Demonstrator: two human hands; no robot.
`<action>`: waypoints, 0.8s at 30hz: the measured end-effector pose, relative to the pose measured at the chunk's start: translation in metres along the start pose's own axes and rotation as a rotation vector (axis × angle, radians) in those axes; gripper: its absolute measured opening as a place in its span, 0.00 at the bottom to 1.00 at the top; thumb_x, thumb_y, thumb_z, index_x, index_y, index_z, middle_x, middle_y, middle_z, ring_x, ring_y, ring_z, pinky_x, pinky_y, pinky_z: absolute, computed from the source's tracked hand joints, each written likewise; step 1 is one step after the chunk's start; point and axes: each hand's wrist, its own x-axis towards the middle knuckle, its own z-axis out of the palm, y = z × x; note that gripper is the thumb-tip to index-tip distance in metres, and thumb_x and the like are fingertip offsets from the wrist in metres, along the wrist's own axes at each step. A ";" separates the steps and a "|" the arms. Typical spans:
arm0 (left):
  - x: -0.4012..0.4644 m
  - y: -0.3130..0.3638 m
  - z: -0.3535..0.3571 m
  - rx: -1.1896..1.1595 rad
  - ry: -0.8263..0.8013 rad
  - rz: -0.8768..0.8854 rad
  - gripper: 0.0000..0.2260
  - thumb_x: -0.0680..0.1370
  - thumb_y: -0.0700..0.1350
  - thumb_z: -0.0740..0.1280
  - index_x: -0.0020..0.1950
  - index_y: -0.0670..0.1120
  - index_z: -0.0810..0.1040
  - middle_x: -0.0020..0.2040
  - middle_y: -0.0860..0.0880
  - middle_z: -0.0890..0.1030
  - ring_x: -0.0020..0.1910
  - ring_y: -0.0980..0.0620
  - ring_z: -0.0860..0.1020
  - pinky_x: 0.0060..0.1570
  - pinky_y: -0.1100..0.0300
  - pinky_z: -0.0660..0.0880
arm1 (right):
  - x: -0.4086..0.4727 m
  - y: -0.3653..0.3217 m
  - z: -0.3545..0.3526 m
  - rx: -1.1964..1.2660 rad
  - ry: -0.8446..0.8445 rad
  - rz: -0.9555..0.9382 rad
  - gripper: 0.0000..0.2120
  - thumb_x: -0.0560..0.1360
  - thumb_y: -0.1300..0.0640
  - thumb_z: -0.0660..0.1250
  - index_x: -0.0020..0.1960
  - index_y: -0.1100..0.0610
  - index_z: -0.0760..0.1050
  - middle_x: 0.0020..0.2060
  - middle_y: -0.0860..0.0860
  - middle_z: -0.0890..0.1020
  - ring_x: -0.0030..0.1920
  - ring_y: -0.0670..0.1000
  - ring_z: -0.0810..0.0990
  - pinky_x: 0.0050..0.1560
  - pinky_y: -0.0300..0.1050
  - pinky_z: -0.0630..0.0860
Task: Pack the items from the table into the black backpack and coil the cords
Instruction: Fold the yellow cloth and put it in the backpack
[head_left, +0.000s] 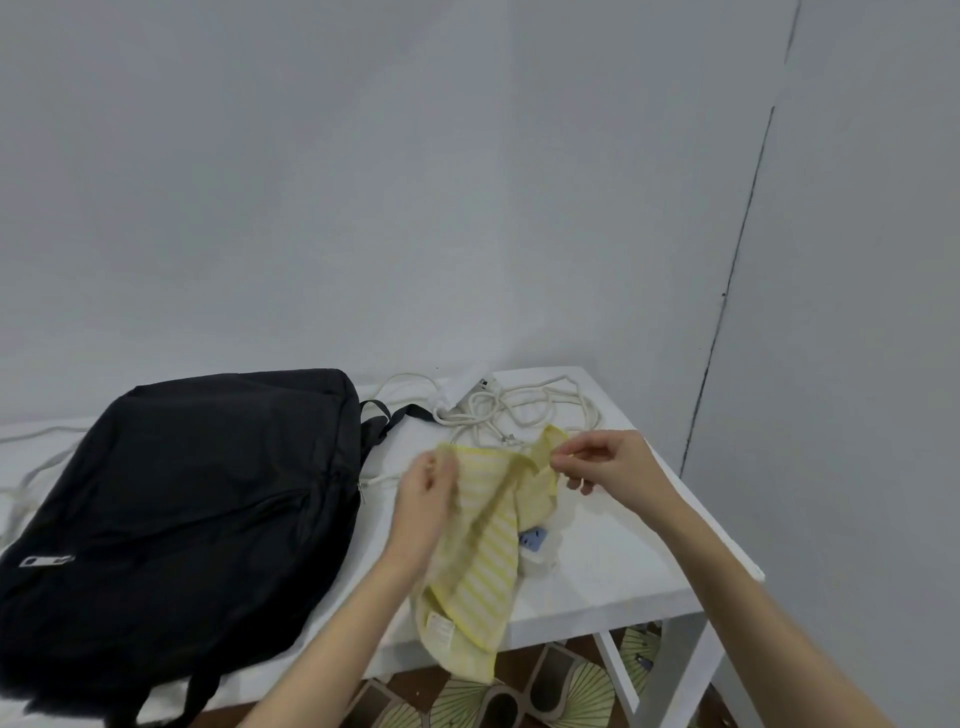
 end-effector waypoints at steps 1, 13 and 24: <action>0.005 0.010 -0.003 -0.112 0.044 -0.054 0.03 0.80 0.44 0.61 0.49 0.44 0.72 0.42 0.47 0.77 0.40 0.51 0.75 0.43 0.56 0.72 | -0.001 -0.006 0.003 -0.047 0.007 -0.065 0.03 0.68 0.63 0.75 0.39 0.58 0.82 0.33 0.51 0.82 0.31 0.45 0.76 0.31 0.34 0.72; 0.037 0.035 -0.037 -0.325 0.167 -0.148 0.06 0.81 0.40 0.60 0.50 0.38 0.74 0.42 0.41 0.75 0.39 0.47 0.75 0.35 0.58 0.71 | 0.008 -0.016 0.004 -0.758 -0.330 0.031 0.22 0.67 0.67 0.72 0.53 0.46 0.74 0.52 0.49 0.73 0.40 0.42 0.71 0.44 0.41 0.73; 0.086 0.104 -0.085 -0.353 0.062 0.098 0.12 0.83 0.40 0.55 0.43 0.43 0.75 0.32 0.53 0.81 0.33 0.58 0.80 0.36 0.64 0.78 | 0.011 0.053 0.015 -0.637 -0.143 0.234 0.15 0.71 0.50 0.71 0.35 0.57 0.69 0.33 0.50 0.72 0.34 0.47 0.71 0.31 0.39 0.62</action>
